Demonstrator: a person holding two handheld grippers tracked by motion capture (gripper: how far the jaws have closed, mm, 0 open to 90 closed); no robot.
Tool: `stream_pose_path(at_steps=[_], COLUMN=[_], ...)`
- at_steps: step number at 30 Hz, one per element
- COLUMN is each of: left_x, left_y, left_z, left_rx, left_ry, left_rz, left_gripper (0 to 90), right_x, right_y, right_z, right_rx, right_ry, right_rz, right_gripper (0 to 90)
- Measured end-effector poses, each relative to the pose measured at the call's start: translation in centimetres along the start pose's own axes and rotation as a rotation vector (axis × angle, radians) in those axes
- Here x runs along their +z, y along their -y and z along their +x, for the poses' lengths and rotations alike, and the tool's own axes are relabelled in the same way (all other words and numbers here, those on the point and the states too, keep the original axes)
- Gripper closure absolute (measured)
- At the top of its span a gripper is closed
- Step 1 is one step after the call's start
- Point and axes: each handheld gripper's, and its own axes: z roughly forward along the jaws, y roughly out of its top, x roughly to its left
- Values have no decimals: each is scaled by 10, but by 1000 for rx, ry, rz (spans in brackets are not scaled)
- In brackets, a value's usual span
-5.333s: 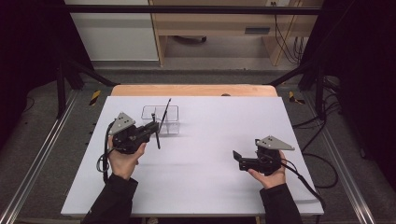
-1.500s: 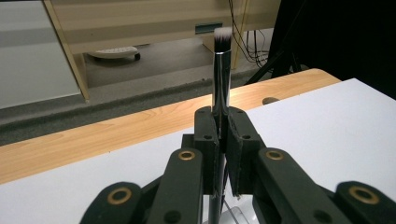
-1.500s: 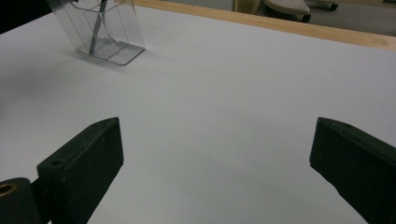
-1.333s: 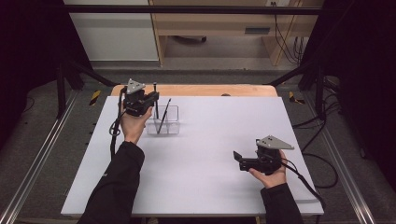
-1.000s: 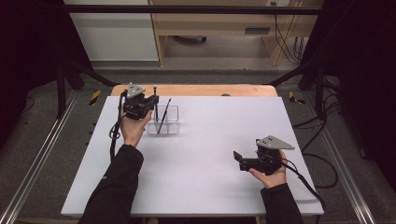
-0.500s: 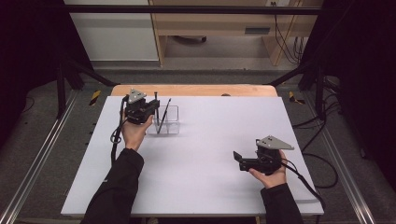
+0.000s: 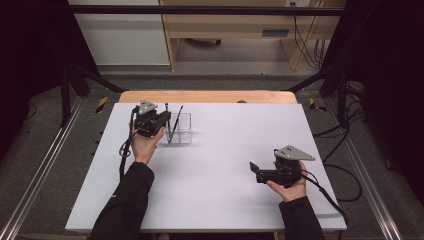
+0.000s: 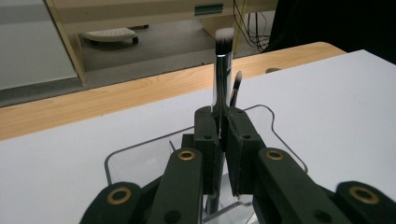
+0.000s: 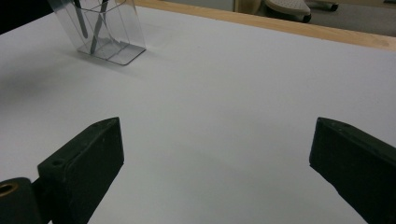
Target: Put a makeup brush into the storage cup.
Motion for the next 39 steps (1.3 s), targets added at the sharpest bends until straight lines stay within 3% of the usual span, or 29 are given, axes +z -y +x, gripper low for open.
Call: stream_pose_path(at_steps=[8,13,20,39], left_x=[-2,-9,-27,-75], left_y=[6,7,7,27], left_z=[1,2,0,-18], left_rx=[2,-5,-15,42], left_ry=[10,14,16,70], left_rz=[31,18,-3,-24], left_gripper=[826,770,680,494], right_x=[-1,-1,-1,-7], right_y=[0,0,0,-2], right_z=[0,0,0,-2], right_rx=[3,4,6,8], right_ry=[0,-2,-1,2], right_rz=[-3,-2,-6,-26], right_gripper=[34,34,33,30])
